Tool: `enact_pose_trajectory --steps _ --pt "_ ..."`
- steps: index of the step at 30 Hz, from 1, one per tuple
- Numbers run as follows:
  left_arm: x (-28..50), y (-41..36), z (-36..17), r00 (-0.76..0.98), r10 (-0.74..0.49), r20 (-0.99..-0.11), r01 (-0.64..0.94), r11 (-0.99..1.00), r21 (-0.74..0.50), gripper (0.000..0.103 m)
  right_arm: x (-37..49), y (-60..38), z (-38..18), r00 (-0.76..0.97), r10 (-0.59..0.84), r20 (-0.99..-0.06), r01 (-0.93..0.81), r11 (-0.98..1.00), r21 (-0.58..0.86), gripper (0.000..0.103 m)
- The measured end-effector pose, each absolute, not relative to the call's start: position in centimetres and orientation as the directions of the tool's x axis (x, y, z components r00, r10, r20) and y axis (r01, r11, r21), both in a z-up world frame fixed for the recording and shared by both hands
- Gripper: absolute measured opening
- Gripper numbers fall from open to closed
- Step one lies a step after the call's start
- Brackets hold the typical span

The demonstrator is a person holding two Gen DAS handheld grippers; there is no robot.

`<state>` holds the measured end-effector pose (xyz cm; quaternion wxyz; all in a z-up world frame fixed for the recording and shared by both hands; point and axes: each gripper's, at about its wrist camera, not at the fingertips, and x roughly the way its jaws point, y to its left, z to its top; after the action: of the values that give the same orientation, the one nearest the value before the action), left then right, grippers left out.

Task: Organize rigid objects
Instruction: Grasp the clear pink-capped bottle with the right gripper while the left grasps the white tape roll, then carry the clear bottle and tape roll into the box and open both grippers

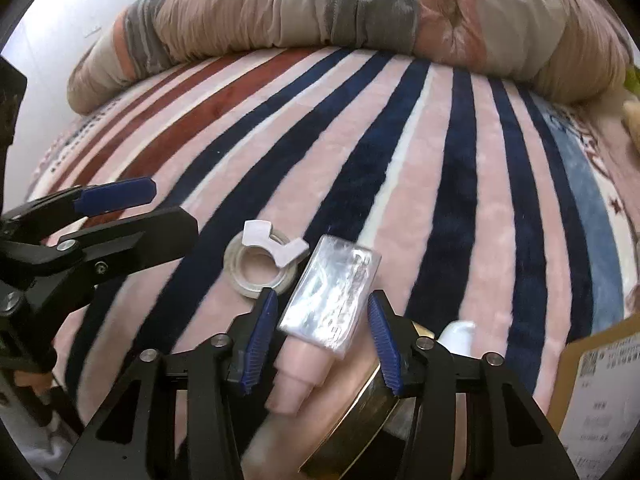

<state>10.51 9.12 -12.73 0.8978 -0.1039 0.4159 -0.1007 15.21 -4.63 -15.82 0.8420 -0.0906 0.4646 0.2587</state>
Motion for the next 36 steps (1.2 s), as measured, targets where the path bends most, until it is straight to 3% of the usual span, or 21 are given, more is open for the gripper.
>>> enact_pose_trajectory --steps 14,16,21,25,36 --pt "11.5 6.6 -15.3 0.561 -0.299 -0.772 0.166 0.954 -0.249 0.079 11.5 -8.1 -12.6 0.498 0.393 -0.773 -0.515 0.851 0.102 0.031" --pt "11.8 5.5 -15.9 0.553 -0.296 -0.778 0.185 0.955 -0.232 0.063 11.1 -8.8 -12.1 0.514 0.384 -0.767 -0.506 0.858 0.091 0.031" --pt "12.0 3.8 -16.7 0.564 -0.224 -0.794 0.199 0.971 -0.133 0.059 11.0 -9.4 -11.7 0.523 0.38 -0.763 -0.496 0.864 0.09 0.027" --pt "12.3 3.8 -16.8 0.592 -0.186 -0.784 0.172 0.98 -0.103 0.038 11.0 -9.7 -11.7 0.525 0.378 -0.762 -0.489 0.867 0.093 0.027" --pt "11.7 5.1 -16.4 0.577 -0.223 -0.786 0.161 0.974 -0.158 0.038 11.5 -8.6 -13.0 0.464 0.343 -0.817 -0.526 0.848 0.057 0.027"
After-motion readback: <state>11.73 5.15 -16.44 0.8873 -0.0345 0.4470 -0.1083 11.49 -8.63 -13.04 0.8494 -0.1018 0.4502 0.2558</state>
